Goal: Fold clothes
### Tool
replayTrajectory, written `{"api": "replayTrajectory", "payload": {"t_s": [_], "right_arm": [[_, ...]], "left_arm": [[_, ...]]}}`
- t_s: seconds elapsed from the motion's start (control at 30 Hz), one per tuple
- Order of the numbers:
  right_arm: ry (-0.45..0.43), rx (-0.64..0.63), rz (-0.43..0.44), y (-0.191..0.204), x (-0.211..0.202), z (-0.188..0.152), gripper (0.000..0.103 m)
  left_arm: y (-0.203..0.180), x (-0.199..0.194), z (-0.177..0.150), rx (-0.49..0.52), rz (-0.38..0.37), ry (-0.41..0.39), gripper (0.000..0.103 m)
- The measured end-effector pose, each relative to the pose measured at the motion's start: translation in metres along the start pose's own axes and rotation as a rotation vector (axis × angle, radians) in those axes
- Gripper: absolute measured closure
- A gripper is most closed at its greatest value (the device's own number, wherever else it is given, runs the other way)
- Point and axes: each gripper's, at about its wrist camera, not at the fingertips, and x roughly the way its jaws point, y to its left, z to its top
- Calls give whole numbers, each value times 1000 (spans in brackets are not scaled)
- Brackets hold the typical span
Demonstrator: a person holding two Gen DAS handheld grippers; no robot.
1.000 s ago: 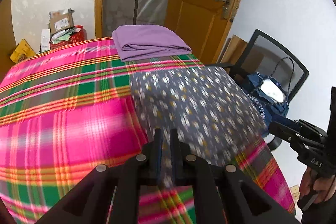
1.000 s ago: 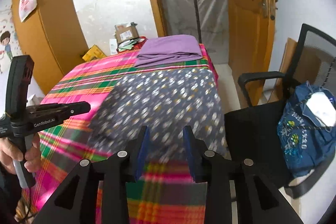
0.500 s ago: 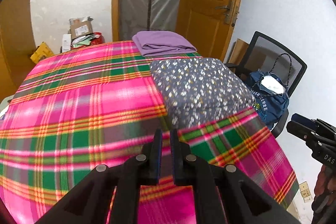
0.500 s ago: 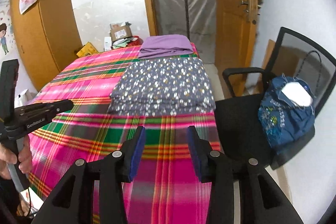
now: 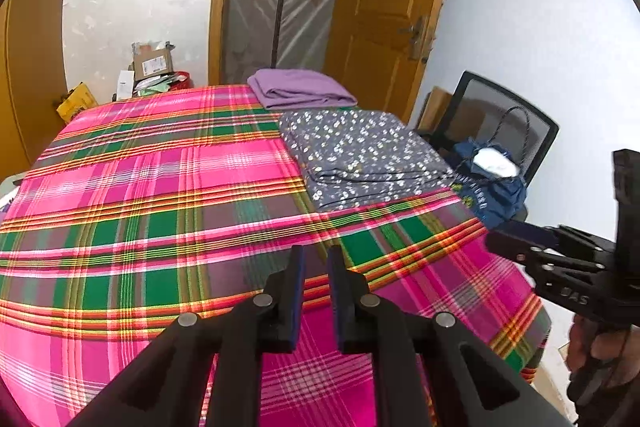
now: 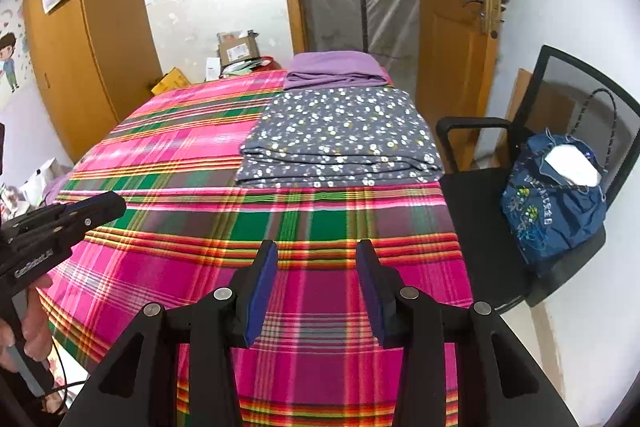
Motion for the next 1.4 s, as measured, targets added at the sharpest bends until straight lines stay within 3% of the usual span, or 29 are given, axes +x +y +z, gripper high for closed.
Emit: {"api": "replayTrajectory", "payload": {"t_s": [0.1, 0.3, 0.53, 0.73, 0.9, 1.07, 1.4], "right_arm": [[-1, -7, -2, 5, 2, 1, 61], [4, -15, -5, 7, 8, 3, 61], [13, -12, -8, 4, 14, 3, 61], [17, -12, -17, 1, 19, 5, 61], [27, -8, -27, -1, 23, 5, 61], [33, -9, -30, -1, 27, 5, 61], [43, -20, -23, 1, 31, 4, 61]], "left_arm": [[2, -4, -3, -5, -2, -12, 85], [7, -1, -8, -26, 20, -10, 85], [-2, -2, -17, 43, 11, -41, 85], [3, 12, -18, 9, -8, 35, 85], [6, 15, -19, -6, -29, 36, 85], [-1, 21, -20, 22, 4, 55, 85], [-6, 23, -20, 12, -50, 47, 85]]}}
